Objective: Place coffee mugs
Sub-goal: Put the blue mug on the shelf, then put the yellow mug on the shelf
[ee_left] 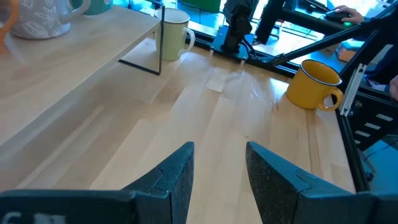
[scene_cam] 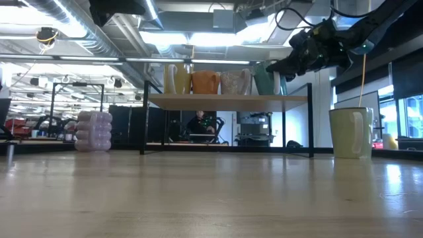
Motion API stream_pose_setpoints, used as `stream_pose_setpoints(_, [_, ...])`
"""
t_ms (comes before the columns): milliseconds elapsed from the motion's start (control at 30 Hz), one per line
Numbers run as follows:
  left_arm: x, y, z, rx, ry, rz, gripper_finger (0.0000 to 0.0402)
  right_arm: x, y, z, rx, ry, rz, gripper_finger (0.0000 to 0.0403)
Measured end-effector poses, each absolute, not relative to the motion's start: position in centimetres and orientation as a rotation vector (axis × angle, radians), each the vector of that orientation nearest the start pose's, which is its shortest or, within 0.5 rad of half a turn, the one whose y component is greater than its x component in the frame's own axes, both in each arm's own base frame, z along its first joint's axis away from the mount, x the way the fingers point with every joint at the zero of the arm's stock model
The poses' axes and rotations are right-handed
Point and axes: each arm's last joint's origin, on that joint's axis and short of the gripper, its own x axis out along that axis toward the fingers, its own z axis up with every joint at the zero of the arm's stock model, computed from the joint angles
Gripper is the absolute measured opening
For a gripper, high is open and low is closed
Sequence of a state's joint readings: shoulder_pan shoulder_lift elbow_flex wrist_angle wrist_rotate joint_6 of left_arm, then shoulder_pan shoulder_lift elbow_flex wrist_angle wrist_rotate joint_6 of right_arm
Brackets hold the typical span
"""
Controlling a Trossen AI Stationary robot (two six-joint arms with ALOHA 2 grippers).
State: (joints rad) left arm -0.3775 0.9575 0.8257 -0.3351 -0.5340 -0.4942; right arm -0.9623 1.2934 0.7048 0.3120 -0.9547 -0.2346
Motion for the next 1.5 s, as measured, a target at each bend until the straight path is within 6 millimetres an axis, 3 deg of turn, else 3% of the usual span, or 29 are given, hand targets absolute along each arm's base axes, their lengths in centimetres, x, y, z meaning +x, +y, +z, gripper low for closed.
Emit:
stream_pose_setpoints(267, [19.3, -6.1, 30.6, -0.284, 0.363, 0.252, 0.0140, 17.1, -20.5, 24.5, 0.025, 0.183, -0.019, 0.0042])
stream_pose_setpoints(767, [19.3, -6.1, 30.6, -0.287, 0.357, 0.250, 0.0140, 17.1, -20.7, 24.4, 0.085, 0.205, -0.089, 0.0048])
stream_pose_setpoints(1167, [19.3, -6.1, 30.6, -0.287, 0.357, 0.250, 0.0140, 17.1, -20.9, 25.2, 0.118, 0.271, -0.113, 0.0166])
stream_pose_setpoints(1500, [19.3, -6.1, 30.6, -0.280, 0.358, 0.248, 0.0140, 15.8, -19.6, 27.7, 0.130, 0.465, -0.216, 0.0186])
